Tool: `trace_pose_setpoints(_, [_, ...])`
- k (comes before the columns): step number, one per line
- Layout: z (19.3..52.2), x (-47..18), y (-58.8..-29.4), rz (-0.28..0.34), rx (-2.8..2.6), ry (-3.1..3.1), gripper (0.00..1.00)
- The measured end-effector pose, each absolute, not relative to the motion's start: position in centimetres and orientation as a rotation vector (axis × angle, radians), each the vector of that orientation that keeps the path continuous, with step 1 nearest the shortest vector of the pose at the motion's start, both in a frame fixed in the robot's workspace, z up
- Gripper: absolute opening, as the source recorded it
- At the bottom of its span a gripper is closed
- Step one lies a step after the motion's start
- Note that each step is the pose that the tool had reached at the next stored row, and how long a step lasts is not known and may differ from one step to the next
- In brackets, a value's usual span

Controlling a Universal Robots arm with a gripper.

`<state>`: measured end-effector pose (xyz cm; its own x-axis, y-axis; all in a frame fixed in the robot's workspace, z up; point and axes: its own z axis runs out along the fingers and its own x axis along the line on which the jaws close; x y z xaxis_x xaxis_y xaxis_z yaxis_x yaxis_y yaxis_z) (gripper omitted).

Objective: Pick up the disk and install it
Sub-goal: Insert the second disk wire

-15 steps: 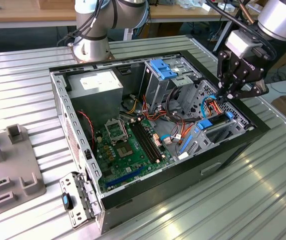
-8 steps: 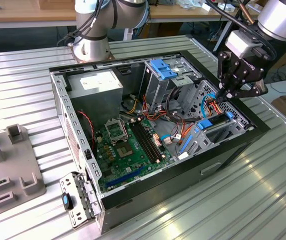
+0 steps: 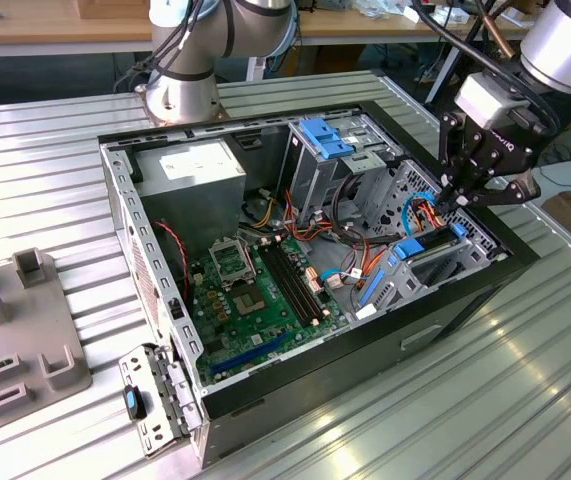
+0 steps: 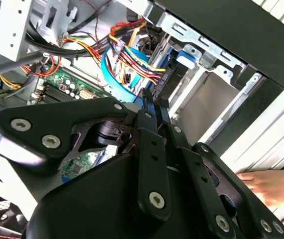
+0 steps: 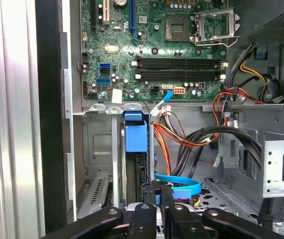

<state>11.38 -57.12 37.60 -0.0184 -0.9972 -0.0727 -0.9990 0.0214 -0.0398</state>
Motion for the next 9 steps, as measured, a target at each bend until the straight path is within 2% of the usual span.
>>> trace_pose_setpoints(9, [36.96,10.96,-57.39,0.028,-2.150,2.160,0.16])
